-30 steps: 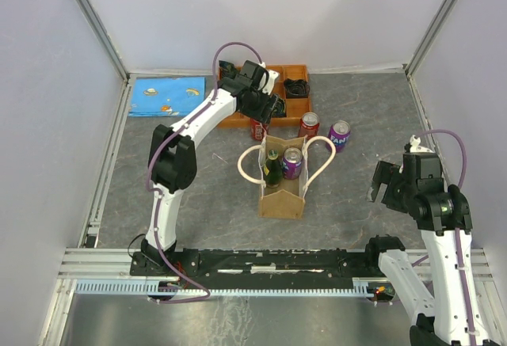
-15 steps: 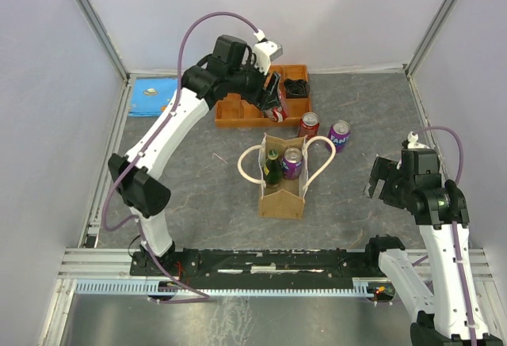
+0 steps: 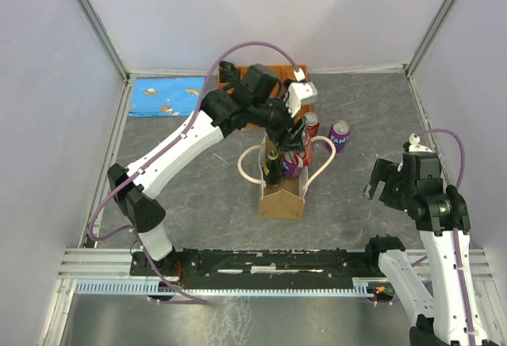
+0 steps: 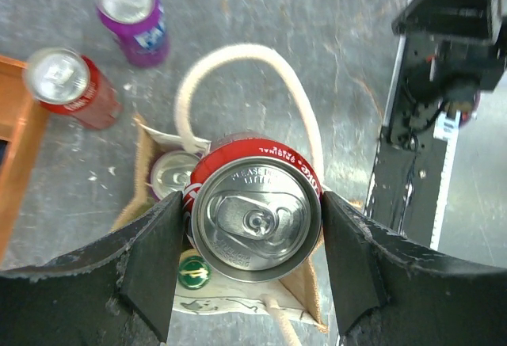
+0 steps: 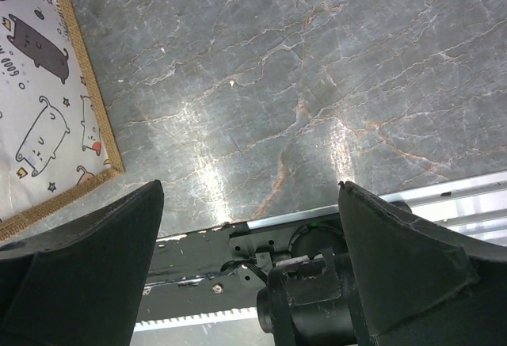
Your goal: Place the beverage into the canvas bag
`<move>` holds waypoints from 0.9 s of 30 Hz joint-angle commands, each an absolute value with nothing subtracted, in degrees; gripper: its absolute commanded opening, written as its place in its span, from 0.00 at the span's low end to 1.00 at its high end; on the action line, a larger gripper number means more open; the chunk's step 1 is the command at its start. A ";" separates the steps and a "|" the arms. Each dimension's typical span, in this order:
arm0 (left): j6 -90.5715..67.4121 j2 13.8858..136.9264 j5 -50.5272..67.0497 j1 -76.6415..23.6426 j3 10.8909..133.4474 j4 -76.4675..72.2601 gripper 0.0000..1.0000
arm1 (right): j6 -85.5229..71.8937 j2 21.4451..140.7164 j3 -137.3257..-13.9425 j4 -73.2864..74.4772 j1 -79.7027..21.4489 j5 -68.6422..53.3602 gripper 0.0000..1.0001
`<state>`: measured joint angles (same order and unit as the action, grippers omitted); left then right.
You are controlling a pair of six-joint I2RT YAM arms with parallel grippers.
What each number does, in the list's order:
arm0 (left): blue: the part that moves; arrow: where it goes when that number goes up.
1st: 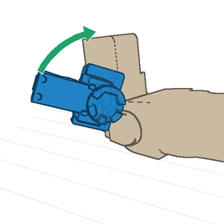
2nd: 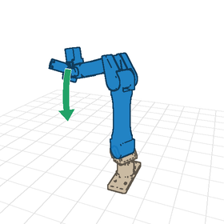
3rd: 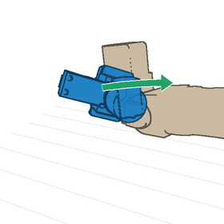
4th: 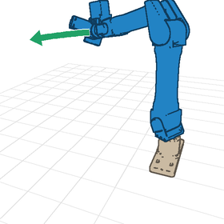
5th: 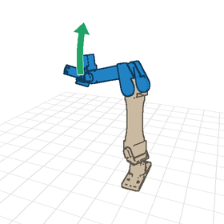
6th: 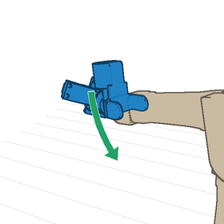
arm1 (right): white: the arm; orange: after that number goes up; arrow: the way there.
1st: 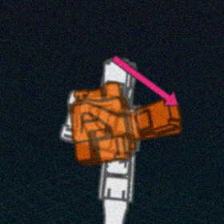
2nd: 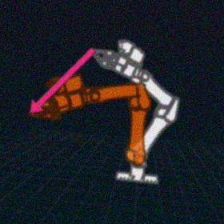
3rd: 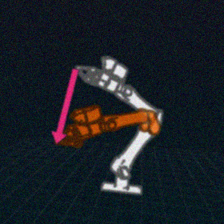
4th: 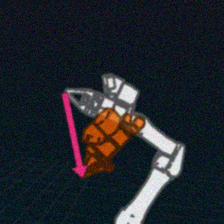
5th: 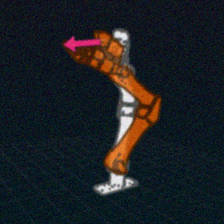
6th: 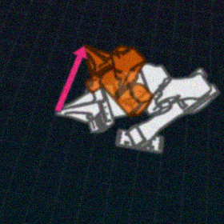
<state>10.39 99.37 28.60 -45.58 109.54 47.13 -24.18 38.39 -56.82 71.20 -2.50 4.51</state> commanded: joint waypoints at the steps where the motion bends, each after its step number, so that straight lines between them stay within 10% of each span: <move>1: 16.06 93.99 27.77 -48.24 105.74 43.89 0.03 | -24.36 36.94 -56.61 70.91 -2.27 4.50 0.99; 27: 20.13 95.74 17.19 -54.46 89.81 32.79 0.03 | -25.00 35.74 -56.88 72.33 -2.28 4.93 0.99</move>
<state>18.09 96.05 17.72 -53.93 89.73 41.25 -24.43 35.70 -56.60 72.58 -2.50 4.54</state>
